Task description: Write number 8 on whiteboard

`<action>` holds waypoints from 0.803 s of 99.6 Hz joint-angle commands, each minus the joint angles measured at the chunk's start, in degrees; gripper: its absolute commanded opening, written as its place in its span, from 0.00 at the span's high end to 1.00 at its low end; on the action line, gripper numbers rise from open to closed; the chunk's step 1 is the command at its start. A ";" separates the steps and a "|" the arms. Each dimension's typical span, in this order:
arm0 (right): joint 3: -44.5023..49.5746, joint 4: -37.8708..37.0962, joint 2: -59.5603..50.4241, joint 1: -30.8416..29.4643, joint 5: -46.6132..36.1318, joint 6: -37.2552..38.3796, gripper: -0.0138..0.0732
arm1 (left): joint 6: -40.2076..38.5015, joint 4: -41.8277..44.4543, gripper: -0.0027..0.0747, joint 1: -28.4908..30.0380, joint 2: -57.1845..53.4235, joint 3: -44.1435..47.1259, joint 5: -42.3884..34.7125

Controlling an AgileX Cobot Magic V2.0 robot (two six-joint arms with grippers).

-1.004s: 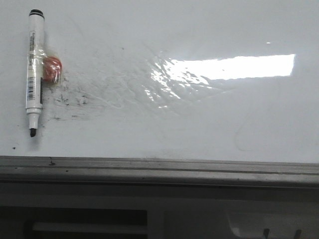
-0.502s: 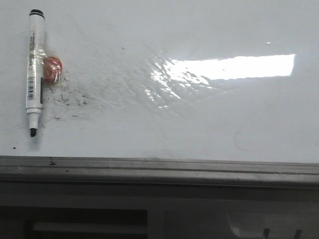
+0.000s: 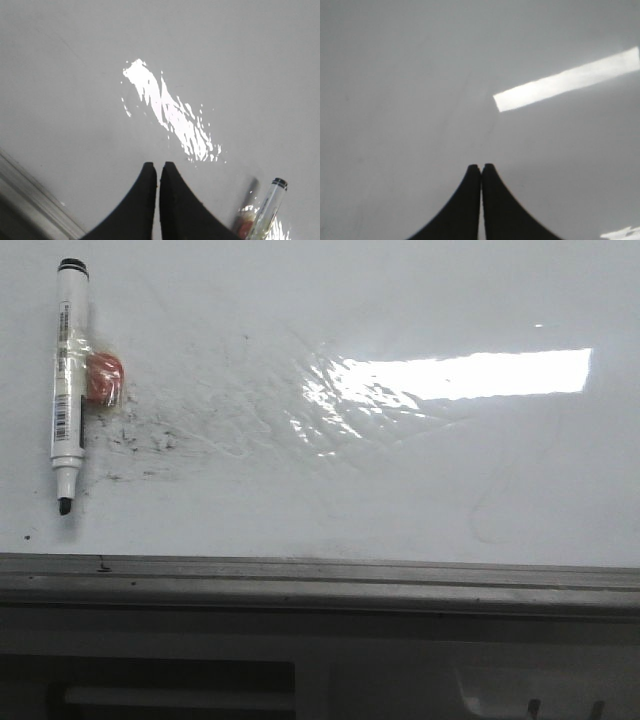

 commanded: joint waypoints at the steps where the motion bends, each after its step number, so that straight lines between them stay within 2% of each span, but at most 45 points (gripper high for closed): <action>1: -2.07 5.10 -1.30 -0.05 -3.02 0.01 0.89 | 0.32 -3.37 0.99 -0.02 -1.78 0.55 -3.26; 19: -10.59 1.30 0.55 -0.05 7.32 -0.76 0.89 | 15.04 -1.60 0.99 -0.71 0.31 -6.72 1.46; 29: -15.63 -4.24 4.69 -0.05 15.22 -0.88 0.89 | 21.46 3.27 0.99 -0.71 5.49 -13.10 6.69; 41: -21.34 -10.08 11.11 -0.05 20.55 -0.88 0.89 | 25.67 9.97 0.99 -0.71 14.62 -20.47 12.34; 42: -25.33 -12.53 15.34 -0.05 22.87 -0.88 0.85 | 28.14 12.71 0.93 -1.77 20.44 -24.33 15.44; 46: -26.59 -13.29 16.76 -0.05 23.55 -0.88 0.81 | 28.13 13.17 0.89 -2.56 22.55 -25.44 15.97; 49: -27.79 -13.75 18.37 -0.05 24.26 -0.88 0.77 | 28.28 13.44 0.81 -3.36 24.22 -26.66 16.44; 58: -30.94 -13.99 21.50 0.83 24.39 -0.88 0.57 | 28.91 13.50 0.57 -6.69 29.65 -29.02 17.80; 63: -31.66 -13.99 22.32 1.71 23.74 -0.88 0.49 | 28.91 13.14 0.48 -8.99 32.59 -30.17 18.34; 72: -32.16 -14.61 23.21 3.98 23.05 -1.00 0.37 | 28.91 13.10 0.44 -13.99 38.25 -31.55 18.72; 80: -32.16 -15.65 23.91 5.37 23.05 -1.47 0.37 | 28.91 12.26 0.44 -18.32 42.98 -32.69 18.59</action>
